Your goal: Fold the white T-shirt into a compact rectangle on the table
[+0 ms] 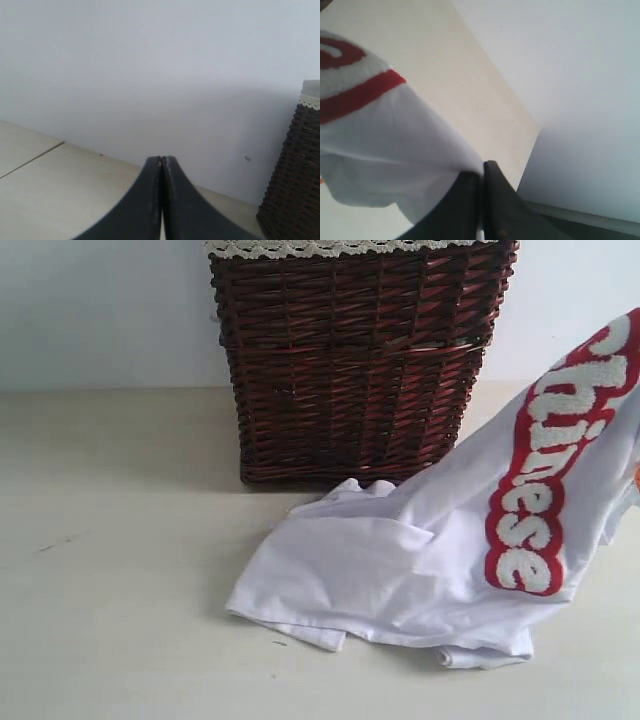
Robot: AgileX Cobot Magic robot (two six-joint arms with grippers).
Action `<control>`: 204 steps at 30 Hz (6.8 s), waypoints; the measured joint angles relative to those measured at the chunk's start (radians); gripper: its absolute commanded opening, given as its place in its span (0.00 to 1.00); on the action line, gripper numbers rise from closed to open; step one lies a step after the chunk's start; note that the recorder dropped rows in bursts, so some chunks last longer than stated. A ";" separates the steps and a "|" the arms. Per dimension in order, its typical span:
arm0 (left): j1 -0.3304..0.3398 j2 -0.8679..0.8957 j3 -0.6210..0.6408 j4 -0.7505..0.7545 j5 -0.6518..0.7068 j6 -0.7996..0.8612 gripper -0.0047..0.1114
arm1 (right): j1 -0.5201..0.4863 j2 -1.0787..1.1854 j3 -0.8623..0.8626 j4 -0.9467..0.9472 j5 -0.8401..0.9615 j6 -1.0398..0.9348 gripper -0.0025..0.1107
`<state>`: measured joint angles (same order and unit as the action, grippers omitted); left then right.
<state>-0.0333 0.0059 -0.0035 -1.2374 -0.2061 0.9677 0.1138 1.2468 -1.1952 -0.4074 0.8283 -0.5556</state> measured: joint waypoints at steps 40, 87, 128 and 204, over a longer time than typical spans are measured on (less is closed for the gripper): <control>0.000 0.000 0.000 0.000 0.000 0.000 0.04 | -0.040 0.027 0.415 0.907 0.365 -0.706 0.55; 0.000 0.000 0.000 0.000 0.000 0.000 0.04 | 0.086 0.431 0.539 1.111 -0.117 -1.353 0.48; 0.000 0.000 0.000 0.000 0.000 0.000 0.04 | 0.088 0.251 0.580 1.081 0.088 -1.367 0.02; 0.000 0.000 0.000 0.000 0.000 0.000 0.04 | -0.291 0.314 0.581 0.920 -0.371 -0.434 0.44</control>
<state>-0.0333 0.0059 -0.0035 -1.2374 -0.2061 0.9677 -0.1774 1.5608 -0.6144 0.5129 0.4573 -0.9899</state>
